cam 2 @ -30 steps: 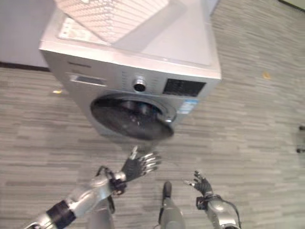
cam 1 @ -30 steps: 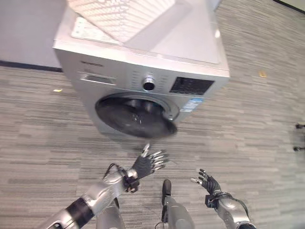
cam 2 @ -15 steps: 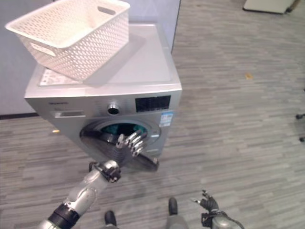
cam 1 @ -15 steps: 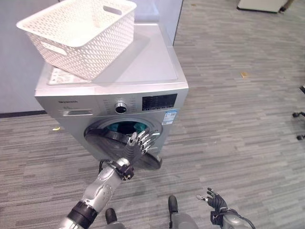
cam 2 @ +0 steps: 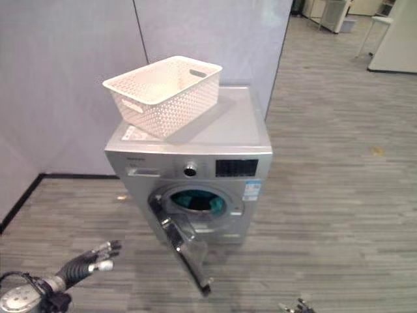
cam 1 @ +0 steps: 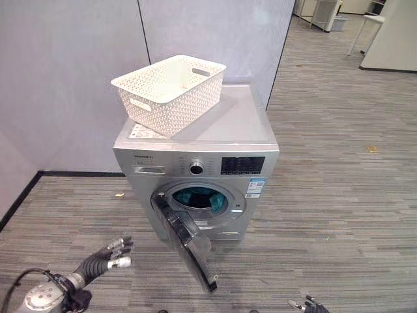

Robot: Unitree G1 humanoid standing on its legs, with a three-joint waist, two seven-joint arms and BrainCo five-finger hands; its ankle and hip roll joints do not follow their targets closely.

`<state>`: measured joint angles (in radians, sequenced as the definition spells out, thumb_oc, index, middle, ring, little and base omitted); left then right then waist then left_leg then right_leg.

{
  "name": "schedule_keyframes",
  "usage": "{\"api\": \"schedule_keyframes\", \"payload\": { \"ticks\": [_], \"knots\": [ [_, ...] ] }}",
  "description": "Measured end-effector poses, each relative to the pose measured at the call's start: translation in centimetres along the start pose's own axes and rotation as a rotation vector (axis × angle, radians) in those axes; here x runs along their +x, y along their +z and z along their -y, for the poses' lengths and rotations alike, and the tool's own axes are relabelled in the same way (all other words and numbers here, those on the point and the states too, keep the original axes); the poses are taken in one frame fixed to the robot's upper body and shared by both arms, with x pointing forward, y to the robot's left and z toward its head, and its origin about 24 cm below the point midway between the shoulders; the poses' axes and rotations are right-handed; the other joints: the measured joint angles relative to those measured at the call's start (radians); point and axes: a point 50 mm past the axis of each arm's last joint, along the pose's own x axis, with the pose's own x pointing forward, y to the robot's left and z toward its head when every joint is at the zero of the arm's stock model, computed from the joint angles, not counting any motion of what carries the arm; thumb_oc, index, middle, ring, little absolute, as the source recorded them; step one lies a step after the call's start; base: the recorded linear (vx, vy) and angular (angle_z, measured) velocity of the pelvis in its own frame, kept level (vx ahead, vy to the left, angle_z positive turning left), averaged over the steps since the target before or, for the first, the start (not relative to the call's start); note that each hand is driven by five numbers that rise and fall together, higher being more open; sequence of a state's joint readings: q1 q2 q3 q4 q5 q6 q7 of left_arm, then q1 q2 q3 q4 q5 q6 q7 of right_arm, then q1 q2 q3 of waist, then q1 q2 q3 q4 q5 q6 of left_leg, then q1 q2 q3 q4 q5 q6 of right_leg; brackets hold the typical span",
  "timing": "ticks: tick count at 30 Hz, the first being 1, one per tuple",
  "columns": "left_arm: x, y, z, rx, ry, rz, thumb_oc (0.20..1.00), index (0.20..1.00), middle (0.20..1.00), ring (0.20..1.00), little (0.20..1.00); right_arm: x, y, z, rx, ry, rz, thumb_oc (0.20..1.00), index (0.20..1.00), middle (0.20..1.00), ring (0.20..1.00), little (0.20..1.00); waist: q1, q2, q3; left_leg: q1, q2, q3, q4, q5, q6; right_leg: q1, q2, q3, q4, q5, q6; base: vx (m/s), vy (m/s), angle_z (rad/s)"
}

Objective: Grab the laundry basket,head to the washer,open it,put in the laundry and shut it.

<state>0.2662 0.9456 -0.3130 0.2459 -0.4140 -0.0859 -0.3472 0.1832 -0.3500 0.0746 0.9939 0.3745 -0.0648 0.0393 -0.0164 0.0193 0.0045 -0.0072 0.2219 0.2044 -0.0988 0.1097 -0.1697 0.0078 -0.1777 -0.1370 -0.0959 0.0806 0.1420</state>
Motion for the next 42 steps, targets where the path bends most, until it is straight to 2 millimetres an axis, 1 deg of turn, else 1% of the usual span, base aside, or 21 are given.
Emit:
{"api": "schedule_keyframes", "payload": {
  "ticks": [2, 3, 4, 5, 6, 8, 10, 12, 13, 15, 18, 21, 24, 26, 29, 31, 33, 35, 36, 41, 42],
  "knots": [
    [2.3, 1.3, 0.4, 0.231, -0.057, -0.026, 1.000, 1.000, 1.000, 1.000, 1.000, 0.1, 0.5, -0.3, -0.015, 0.022, 0.021, 1.000, 1.000, 1.000, 1.000, 1.000, -0.005, 0.001, -0.002, -0.020, 0.001, -0.003, 0.000, 0.007, -0.002, -0.017, 0.004, -0.001, 0.000, 0.007, -0.003, 0.00, -0.002, 0.03],
    [5.4, 2.8, 1.7, 0.458, -0.111, -0.012, 1.000, 1.000, 1.000, 1.000, 1.000, 0.1, 1.7, -0.8, -0.052, 0.050, 0.063, 1.000, 1.000, 1.000, 1.000, 1.000, -0.017, -0.008, -0.003, -0.040, 0.004, -0.001, 0.000, 0.012, -0.003, -0.041, 0.006, 0.001, 0.000, 0.014, -0.001, -0.04, 0.006, 0.02],
    [6.9, 3.2, 2.1, 0.542, -0.122, -0.030, 1.000, 1.000, 1.000, 1.000, 1.000, 0.1, 2.0, -1.0, -0.069, 0.057, 0.076, 1.000, 1.000, 1.000, 1.000, 1.000, -0.029, 0.000, -0.009, -0.048, 0.004, -0.002, 0.000, 0.020, 0.000, -0.045, 0.005, 0.001, 0.000, 0.016, -0.002, -0.04, 0.008, 0.01],
    [9.0, 3.7, 3.2, 0.650, -0.152, -0.053, 1.000, 1.000, 1.000, 1.000, 1.000, 0.3, 2.7, -1.3, -0.089, 0.067, 0.094, 1.000, 1.000, 1.000, 1.000, 1.000, -0.044, -0.005, -0.008, -0.056, 0.004, -0.002, 0.000, 0.026, 0.000, -0.053, 0.005, 0.001, 0.000, 0.016, -0.002, -0.11, 0.014, -0.03],
    [11.0, 3.7, 4.2, 0.831, -0.180, -0.128, 1.000, 1.000, 1.000, 1.000, 1.000, 0.5, 4.2, -2.2, -0.123, 0.100, 0.140, 1.000, 1.000, 1.000, 1.000, 1.000, -0.073, -0.011, -0.008, -0.072, 0.001, 0.002, 0.000, 0.030, 0.002, -0.079, 0.004, 0.006, 0.000, 0.024, -0.004, -0.11, 0.007, -0.28],
    [12.2, 2.4, 4.6, 1.004, -0.206, -0.245, 1.000, 1.000, 1.000, 1.000, 1.000, 0.5, 7.1, -3.3, -0.143, 0.136, 0.243, 1.000, 1.000, 1.000, 1.000, 1.000, -0.119, -0.021, -0.008, -0.114, -0.008, 0.025, 0.000, 0.042, 0.013, -0.137, -0.001, 0.030, 0.000, 0.050, -0.001, -0.17, 0.011, -0.36],
    [13.9, 3.7, 7.0, 1.078, -0.214, -0.200, 1.000, 1.000, 1.000, 1.000, 1.000, 0.3, 8.0, -3.4, -0.127, 0.129, 0.282, 1.000, 1.000, 1.000, 1.000, 1.000, -0.156, -0.036, 0.002, -0.143, -0.008, 0.053, 0.001, 0.046, 0.016, -0.188, 0.001, 0.057, 0.000, 0.062, -0.007, -0.16, 0.010, -0.30],
    [14.7, 4.9, 7.8, 1.107, -0.218, -0.172, 1.000, 1.000, 1.000, 1.000, 1.000, 0.3, 9.0, -3.7, -0.107, 0.134, 0.310, 1.000, 1.000, 1.000, 1.000, 1.000, -0.168, -0.045, 0.023, -0.153, -0.007, 0.074, 0.001, 0.046, 0.018, -0.215, 0.002, 0.079, 0.002, 0.074, -0.002, -0.10, -0.027, -0.39],
    [15.2, 6.4, 8.5, 1.101, -0.193, -0.095, 1.000, 1.000, 1.000, 1.000, 1.000, 0.2, 9.6, -3.4, -0.092, 0.117, 0.327, 1.000, 1.000, 1.000, 1.000, 1.000, -0.193, -0.053, 0.039, -0.157, -0.002, 0.092, 0.001, 0.045, 0.018, -0.235, 0.008, 0.099, 0.001, 0.081, 0.001, -0.11, -0.048, -0.35],
    [15.9, 9.4, 7.9, 1.097, -0.120, -0.024, 1.000, 1.000, 1.000, 1.000, 1.000, 0.1, 9.9, -2.4, -0.086, 0.091, 0.340, 1.000, 1.000, 1.000, 1.000, 1.000, -0.196, -0.054, 0.061, -0.174, 0.000, 0.105, 0.000, 0.046, 0.018, -0.257, 0.010, 0.108, 0.002, 0.089, 0.001, -0.04, -0.041, -0.25],
    [16.4, 13.9, 6.2, 1.085, 0.001, 0.078, 1.000, 1.000, 1.000, 1.000, 1.000, 0.1, 9.9, -1.8, -0.067, 0.058, 0.338, 1.000, 1.000, 1.000, 1.000, 1.000, -0.212, -0.053, 0.098, -0.187, 0.012, 0.113, 0.000, 0.046, 0.017, -0.280, 0.023, 0.119, 0.000, 0.089, 0.000, -0.02, -0.032, -0.14],
    [16.3, 16.5, 5.5, 1.080, 0.061, 0.144, 1.000, 1.000, 1.000, 1.000, 1.000, 0.3, 9.8, -1.4, -0.059, 0.032, 0.326, 1.000, 1.000, 1.000, 1.000, 1.000, -0.219, -0.050, 0.123, -0.190, 0.021, 0.120, 0.000, 0.045, 0.016, -0.287, 0.033, 0.123, 0.001, 0.088, -0.002, -0.01, -0.024, -0.10],
    [16.3, 17.4, 5.5, 1.085, 0.070, 0.173, 1.000, 1.000, 1.000, 1.000, 1.000, 0.3, 9.6, -1.3, -0.044, 0.022, 0.317, 1.000, 1.000, 1.000, 1.000, 1.000, -0.224, -0.046, 0.130, -0.186, 0.028, 0.126, 0.000, 0.043, 0.014, -0.288, 0.040, 0.125, 0.006, 0.091, -0.007, -0.01, -0.024, -0.06],
    [16.2, 18.3, 5.4, 1.097, 0.082, 0.198, 1.000, 1.000, 1.000, 1.000, 1.000, 0.3, 10.0, -1.4, -0.043, 0.020, 0.334, 1.000, 1.000, 1.000, 1.000, 1.000, -0.222, -0.044, 0.148, -0.187, 0.028, 0.127, 0.000, 0.041, 0.012, -0.289, 0.040, 0.126, 0.008, 0.091, -0.007, -0.03, -0.017, -0.01],
    [16.1, 21.1, 3.9, 1.127, 0.171, 0.228, 1.000, 1.000, 1.000, 1.000, 1.000, 0.2, 11.7, -2.1, -0.046, 0.038, 0.394, 1.000, 1.000, 1.000, 1.000, 1.000, -0.221, -0.045, 0.160, -0.197, 0.028, 0.127, 0.000, 0.040, 0.011, -0.299, 0.040, 0.125, 0.006, 0.090, -0.006, -0.05, -0.031, 0.01],
    [15.5, 24.1, 2.3, 1.095, 0.268, 0.274, 1.000, 1.000, 1.000, 1.000, 1.000, 0.0, 12.6, -2.7, -0.053, 0.059, 0.436, 1.000, 1.000, 1.000, 1.000, 1.000, -0.222, -0.047, 0.163, -0.221, 0.028, 0.122, 0.001, 0.042, 0.011, -0.320, 0.039, 0.124, 0.007, 0.091, -0.007, -0.03, -0.021, 0.04],
    [14.1, 28.4, 0.4, 0.971, 0.419, 0.392, 1.000, 1.000, 1.000, 1.000, 1.000, -0.2, 13.3, -3.5, -0.060, 0.085, 0.468, 1.000, 1.000, 1.000, 1.000, 1.000, -0.229, -0.049, 0.170, -0.234, 0.028, 0.114, 0.001, 0.045, 0.008, -0.328, 0.041, 0.120, 0.009, 0.096, -0.009, -0.04, -0.030, 0.08],
    [12.6, 32.0, -0.6, 0.884, 0.525, 0.503, 1.000, 1.000, 1.000, 1.000, 1.000, -0.4, 13.6, -4.3, -0.061, 0.115, 0.493, 1.000, 1.000, 1.000, 1.000, 1.000, -0.246, -0.050, 0.170, -0.250, 0.028, 0.106, 0.001, 0.046, 0.008, -0.337, 0.039, 0.109, 0.009, 0.096, -0.008, -0.05, -0.021, 0.11],
    [12.0, 33.4, -0.7, 0.884, 0.541, 0.538, 1.000, 1.000, 1.000, 1.000, 1.000, -0.4, 13.6, -4.6, -0.058, 0.123, 0.502, 1.000, 1.000, 1.000, 1.000, 1.000, -0.249, -0.050, 0.170, -0.258, 0.027, 0.104, 0.001, 0.046, 0.007, -0.344, 0.038, 0.108, 0.009, 0.097, -0.008, -0.04, -0.017, 0.06],
    [11.1, 37.2, 1.5, 0.803, 0.549, 0.693, 1.000, 1.000, 1.000, 1.000, 1.000, -0.5, 14.6, -6.8, -0.088, 0.176, 0.532, 1.000, 1.000, 1.000, 1.000, 1.000, -0.280, -0.062, 0.179, -0.303, 0.026, 0.105, 0.004, 0.050, 0.005, -0.389, 0.037, 0.107, 0.009, 0.102, -0.007, -0.01, -0.009, 0.00],
    [10.8, 38.2, 2.6, 0.749, 0.539, 0.764, 1.000, 1.000, 1.000, 1.000, 1.000, -0.5, 14.5, -7.0, -0.092, 0.174, 0.529, 1.000, 1.000, 1.000, 1.000, 1.000, -0.284, -0.067, 0.183, -0.307, 0.026, 0.103, 0.005, 0.050, 0.005, -0.392, 0.037, 0.103, 0.010, 0.102, -0.007, -0.01, -0.015, 0.03]
  ]
}}
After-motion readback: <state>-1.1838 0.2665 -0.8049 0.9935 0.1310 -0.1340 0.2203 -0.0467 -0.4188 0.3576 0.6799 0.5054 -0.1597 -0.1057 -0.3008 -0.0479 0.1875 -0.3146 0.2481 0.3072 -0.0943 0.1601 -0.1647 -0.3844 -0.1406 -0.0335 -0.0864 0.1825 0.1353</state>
